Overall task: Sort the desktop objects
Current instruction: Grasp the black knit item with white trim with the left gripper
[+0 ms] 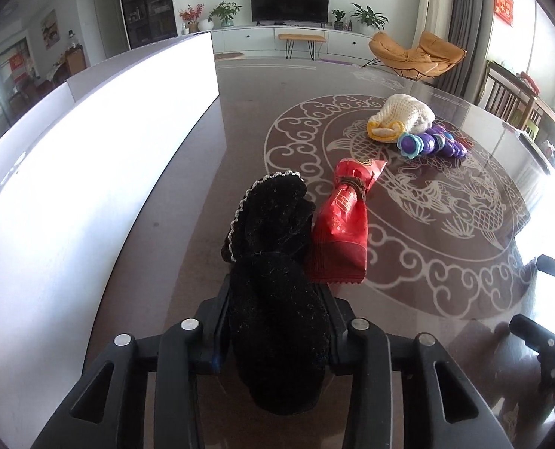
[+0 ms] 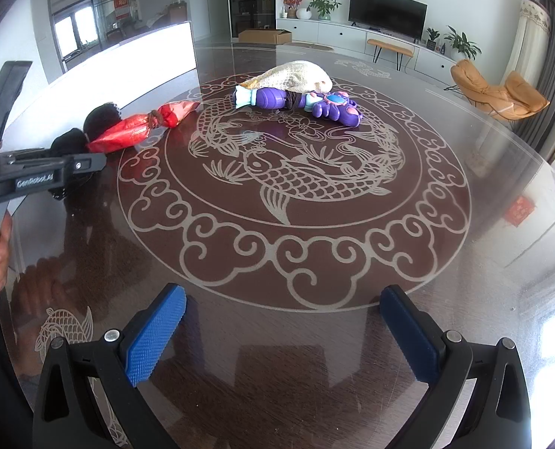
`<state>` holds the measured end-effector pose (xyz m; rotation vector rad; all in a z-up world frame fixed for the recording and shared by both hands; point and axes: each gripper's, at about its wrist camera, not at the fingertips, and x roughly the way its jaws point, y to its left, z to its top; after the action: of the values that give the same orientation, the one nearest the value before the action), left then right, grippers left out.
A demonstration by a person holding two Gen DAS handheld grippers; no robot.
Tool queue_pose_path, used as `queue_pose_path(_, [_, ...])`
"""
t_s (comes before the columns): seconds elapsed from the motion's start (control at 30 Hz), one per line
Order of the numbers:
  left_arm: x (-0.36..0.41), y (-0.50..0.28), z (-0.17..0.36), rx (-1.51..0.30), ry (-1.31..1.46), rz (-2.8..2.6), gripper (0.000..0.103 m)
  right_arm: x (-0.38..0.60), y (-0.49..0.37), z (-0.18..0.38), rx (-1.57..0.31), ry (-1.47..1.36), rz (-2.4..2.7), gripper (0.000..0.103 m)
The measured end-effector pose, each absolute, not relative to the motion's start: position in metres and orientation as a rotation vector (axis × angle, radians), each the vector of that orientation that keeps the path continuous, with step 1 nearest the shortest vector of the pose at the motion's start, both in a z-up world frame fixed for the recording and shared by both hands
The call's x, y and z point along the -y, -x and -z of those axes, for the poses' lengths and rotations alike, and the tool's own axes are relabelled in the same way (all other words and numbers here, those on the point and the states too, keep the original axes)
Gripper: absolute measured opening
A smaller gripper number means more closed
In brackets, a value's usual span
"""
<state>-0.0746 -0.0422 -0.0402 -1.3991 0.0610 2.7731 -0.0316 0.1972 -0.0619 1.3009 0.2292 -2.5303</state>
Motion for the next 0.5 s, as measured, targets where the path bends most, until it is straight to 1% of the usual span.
queue_pose_path(0.03, [0.044,0.071,0.042,-0.05,1.414,-2.783,0.073,-0.197,0.032,0.062,-0.229,-1.301,2.53,0.103])
queue_pose_path(0.07, [0.048,0.07,0.042,-0.019,1.43,-2.794,0.081,-0.197,0.031,0.062,-0.229,-1.301,2.53,0.103])
queue_pose_path(0.2, [0.062,0.076,0.042,0.12,1.425,-2.803,0.081,-0.197,0.032,0.062,-0.229,-1.301,2.53,0.103])
queue_pose_path(0.3, [0.06,0.071,0.045,0.111,1.425,-2.82,0.081,-0.197,0.032,0.062,-0.229,-1.301,2.53,0.103])
queue_pose_path(0.5, [0.051,0.068,0.049,0.03,1.43,-2.824,0.081,-0.197,0.032,0.062,-0.229,-1.301,2.53,0.103])
